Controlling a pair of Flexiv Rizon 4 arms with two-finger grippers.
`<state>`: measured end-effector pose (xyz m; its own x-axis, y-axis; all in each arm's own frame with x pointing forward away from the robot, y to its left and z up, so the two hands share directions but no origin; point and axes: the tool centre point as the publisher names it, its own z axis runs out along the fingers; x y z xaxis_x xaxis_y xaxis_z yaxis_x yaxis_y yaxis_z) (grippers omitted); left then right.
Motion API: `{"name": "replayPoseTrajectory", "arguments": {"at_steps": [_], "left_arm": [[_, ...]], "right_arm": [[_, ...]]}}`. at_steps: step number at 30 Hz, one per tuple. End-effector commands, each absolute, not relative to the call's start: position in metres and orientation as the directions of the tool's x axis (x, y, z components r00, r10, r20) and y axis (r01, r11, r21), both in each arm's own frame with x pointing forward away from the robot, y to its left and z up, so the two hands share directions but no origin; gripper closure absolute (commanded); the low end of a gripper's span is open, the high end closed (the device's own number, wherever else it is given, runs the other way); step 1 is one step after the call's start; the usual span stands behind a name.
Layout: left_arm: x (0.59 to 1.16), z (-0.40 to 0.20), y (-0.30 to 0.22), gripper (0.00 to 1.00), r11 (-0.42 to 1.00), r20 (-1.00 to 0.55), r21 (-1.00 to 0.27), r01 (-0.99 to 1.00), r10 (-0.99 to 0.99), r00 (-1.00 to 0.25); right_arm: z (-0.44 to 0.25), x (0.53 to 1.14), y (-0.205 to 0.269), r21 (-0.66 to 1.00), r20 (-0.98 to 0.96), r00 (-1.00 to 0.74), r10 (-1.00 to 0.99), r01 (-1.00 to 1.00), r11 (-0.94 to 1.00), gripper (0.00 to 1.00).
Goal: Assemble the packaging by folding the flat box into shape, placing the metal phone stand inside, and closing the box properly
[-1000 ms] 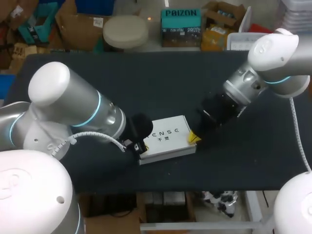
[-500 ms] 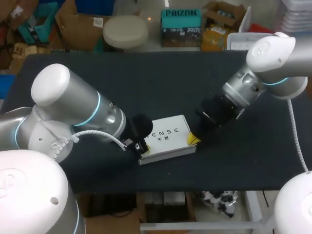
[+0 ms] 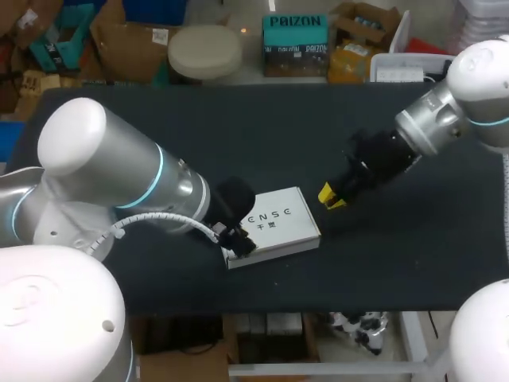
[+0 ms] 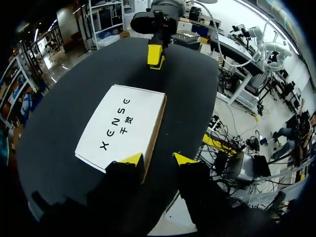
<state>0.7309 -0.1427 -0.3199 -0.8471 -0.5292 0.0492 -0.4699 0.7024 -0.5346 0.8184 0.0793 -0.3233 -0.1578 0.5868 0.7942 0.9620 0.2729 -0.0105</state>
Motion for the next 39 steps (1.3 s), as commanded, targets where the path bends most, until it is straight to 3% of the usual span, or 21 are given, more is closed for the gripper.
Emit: {"name": "replayPoseTrajectory", "arguments": {"at_steps": [1,6,23,27,39], "left_arm": [[0.712,-0.310,-0.140,0.00,0.636,0.048,-0.513,-0.576,-0.649,-0.759],[0.693,-0.317,-0.136,0.00,0.494,0.140,-0.473,-0.729,-0.775,-0.616],[0.694,-0.319,-0.140,0.00,0.482,0.153,-0.466,-0.742,-0.782,-0.604],[0.689,-0.326,-0.155,0.00,0.380,0.176,-0.410,-0.829,-0.859,-0.480],[0.665,-0.341,-0.191,0.00,0.133,0.040,-0.300,-0.945,-0.988,-0.152]], "right_arm": [[-0.297,0.816,0.053,0.137,0.781,-0.259,0.569,0.959,0.249,0.00],[-0.272,0.821,0.030,0.379,0.709,-0.467,0.529,0.884,0.272,0.00],[-0.272,0.821,0.030,0.379,0.709,-0.467,0.529,0.884,0.272,0.00],[-0.293,0.825,0.009,0.505,0.656,-0.557,0.509,0.825,0.252,0.00],[-0.297,0.864,-0.040,0.824,0.302,-0.841,0.449,0.467,0.321,0.00]]}}
